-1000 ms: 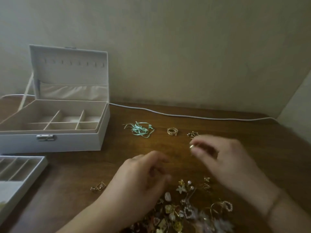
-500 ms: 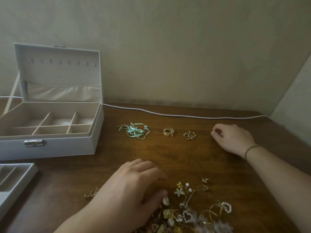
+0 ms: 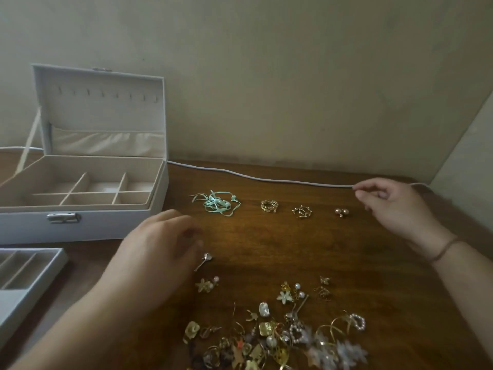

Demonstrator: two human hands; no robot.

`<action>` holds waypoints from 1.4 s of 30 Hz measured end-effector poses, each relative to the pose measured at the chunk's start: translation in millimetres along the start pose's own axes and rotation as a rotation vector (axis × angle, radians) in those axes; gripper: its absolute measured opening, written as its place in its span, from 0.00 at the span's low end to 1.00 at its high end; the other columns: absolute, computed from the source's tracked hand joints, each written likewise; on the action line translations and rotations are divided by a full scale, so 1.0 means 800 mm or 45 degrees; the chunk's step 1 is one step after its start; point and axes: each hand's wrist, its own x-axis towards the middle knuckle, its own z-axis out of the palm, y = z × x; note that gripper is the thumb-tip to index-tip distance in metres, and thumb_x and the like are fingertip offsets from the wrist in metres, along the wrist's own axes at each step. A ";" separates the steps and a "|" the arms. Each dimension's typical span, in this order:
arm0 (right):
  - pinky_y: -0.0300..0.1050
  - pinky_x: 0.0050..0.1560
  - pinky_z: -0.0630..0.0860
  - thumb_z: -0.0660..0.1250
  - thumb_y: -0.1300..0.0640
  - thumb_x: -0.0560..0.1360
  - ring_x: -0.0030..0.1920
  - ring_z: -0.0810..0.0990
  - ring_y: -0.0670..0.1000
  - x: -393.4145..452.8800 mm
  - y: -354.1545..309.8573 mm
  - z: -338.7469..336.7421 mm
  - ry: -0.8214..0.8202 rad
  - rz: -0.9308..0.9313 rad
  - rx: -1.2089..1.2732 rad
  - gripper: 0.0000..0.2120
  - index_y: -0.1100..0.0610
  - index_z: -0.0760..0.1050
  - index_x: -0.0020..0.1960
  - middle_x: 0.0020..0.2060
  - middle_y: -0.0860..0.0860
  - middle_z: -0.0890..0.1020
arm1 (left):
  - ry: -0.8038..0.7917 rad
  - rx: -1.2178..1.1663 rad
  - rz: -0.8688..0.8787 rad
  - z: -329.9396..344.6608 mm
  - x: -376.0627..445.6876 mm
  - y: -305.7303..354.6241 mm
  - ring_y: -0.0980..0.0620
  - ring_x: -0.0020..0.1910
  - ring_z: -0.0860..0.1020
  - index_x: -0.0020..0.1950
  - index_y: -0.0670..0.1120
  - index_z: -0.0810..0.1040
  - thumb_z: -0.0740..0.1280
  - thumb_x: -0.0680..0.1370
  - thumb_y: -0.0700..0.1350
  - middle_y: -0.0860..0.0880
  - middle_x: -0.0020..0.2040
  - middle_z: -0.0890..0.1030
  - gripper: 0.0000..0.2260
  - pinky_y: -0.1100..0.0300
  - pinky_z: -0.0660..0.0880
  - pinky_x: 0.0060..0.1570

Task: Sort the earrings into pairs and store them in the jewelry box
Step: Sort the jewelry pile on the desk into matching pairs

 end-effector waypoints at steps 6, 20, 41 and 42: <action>0.32 0.35 0.72 0.67 0.46 0.75 0.39 0.77 0.36 -0.099 -0.103 0.028 -0.660 -0.297 -0.272 0.07 0.34 0.76 0.51 0.40 0.38 0.79 | -0.340 -0.026 -0.139 -0.008 0.005 -0.014 0.65 0.42 0.75 0.52 0.62 0.78 0.69 0.78 0.44 0.64 0.44 0.75 0.11 0.74 0.68 0.35; 0.50 0.56 0.76 0.65 0.50 0.77 0.57 0.75 0.48 -0.093 -0.167 0.183 -0.802 -0.559 -0.558 0.11 0.40 0.74 0.58 0.57 0.42 0.76 | -0.855 0.137 -0.193 -0.064 -0.002 -0.048 0.64 0.43 0.76 0.50 0.63 0.76 0.77 0.70 0.52 0.63 0.45 0.76 0.13 0.70 0.70 0.38; 0.33 0.39 0.73 0.73 0.53 0.71 0.45 0.77 0.35 -0.120 -0.076 0.021 -0.787 -0.404 -0.325 0.07 0.40 0.81 0.39 0.44 0.32 0.79 | -0.306 -0.076 0.264 0.035 -0.026 0.027 0.61 0.52 0.74 0.63 0.59 0.76 0.66 0.78 0.54 0.62 0.52 0.74 0.14 0.63 0.76 0.51; 0.35 0.43 0.73 0.74 0.51 0.71 0.47 0.76 0.35 -0.122 -0.074 0.025 -0.825 -0.439 -0.410 0.06 0.39 0.81 0.40 0.45 0.31 0.77 | -0.292 -0.062 0.270 0.041 -0.023 0.028 0.60 0.55 0.73 0.66 0.59 0.74 0.65 0.79 0.54 0.62 0.54 0.74 0.16 0.60 0.75 0.55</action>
